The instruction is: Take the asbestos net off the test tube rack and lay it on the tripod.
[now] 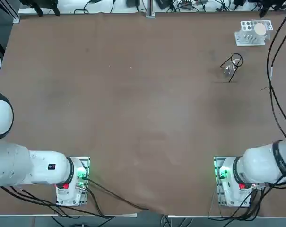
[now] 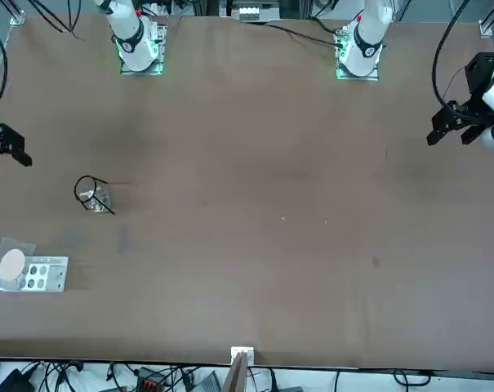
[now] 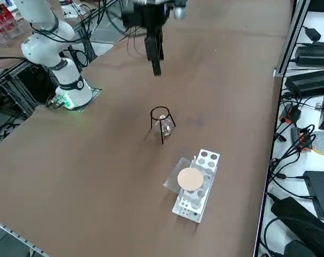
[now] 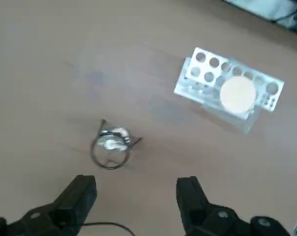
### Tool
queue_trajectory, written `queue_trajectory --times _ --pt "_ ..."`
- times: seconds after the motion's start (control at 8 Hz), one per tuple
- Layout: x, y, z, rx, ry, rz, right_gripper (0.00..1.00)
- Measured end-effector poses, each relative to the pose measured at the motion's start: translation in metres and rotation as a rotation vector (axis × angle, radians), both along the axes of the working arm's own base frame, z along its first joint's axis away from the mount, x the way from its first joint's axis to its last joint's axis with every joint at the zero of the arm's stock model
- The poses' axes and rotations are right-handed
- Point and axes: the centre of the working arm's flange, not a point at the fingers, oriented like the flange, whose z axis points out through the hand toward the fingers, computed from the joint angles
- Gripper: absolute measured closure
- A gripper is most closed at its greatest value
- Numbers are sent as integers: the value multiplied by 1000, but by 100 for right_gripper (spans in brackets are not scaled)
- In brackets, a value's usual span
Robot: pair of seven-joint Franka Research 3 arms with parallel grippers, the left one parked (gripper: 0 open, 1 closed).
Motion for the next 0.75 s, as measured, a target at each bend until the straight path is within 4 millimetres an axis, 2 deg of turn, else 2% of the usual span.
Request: queue_trajectory --times 0.38,0.75 --pt "10 -66 -60 -61 -34 255 0" --pt "16 -130 -113 -151 -69 496 0"
